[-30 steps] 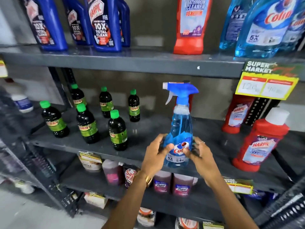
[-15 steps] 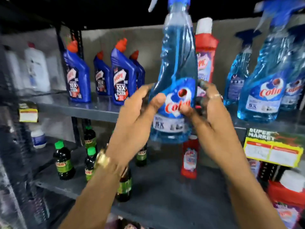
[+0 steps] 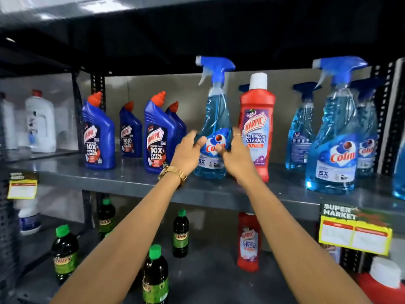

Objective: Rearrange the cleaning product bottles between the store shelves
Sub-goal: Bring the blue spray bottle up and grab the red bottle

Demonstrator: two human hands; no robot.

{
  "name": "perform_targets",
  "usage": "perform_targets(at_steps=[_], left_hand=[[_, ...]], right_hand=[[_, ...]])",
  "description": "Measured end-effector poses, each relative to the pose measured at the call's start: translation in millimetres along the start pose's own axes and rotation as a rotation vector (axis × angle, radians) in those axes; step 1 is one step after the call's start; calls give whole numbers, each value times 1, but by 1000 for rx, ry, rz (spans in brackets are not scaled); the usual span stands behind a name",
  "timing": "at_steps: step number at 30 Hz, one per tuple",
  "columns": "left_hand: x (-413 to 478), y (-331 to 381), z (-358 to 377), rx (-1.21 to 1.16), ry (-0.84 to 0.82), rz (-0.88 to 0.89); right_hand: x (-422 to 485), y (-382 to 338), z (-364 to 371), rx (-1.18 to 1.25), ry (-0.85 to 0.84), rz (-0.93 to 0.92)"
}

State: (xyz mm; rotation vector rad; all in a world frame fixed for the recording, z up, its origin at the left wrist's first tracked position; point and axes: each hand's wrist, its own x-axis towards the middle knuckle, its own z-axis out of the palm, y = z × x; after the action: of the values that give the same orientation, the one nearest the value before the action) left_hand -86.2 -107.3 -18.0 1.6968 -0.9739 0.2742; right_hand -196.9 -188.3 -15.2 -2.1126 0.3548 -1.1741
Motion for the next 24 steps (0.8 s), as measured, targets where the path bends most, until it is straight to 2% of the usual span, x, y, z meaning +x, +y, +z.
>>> perform_targets(at_steps=[6,9,13,14,17,18,19,21,24], left_hand=[[26,-47,10,-103,-11,-104],[15,-34,4,-107,-15,-94],[-14,-5,-2,-54,-5,-32],[-22,0,0,21,64,15],[-48,20,10,411,446,297],[-53,28,14,403,485,389],[-55,36,20,337,452,447],[-54,47,31,180,303,430],[-48,61,50,-25,53,208]], right_hand=[[2,0,18,-187,-21,-1],[-4,-1,17,-206,-38,17],[-19,0,3,-294,11,-57],[-24,0,-4,-286,54,-74],[-36,2,-29,-260,296,-111],[-38,4,-36,-297,393,-124],[-39,7,-42,-323,465,-124],[-32,16,-49,-274,493,-59],[-18,32,-49,-45,331,131]])
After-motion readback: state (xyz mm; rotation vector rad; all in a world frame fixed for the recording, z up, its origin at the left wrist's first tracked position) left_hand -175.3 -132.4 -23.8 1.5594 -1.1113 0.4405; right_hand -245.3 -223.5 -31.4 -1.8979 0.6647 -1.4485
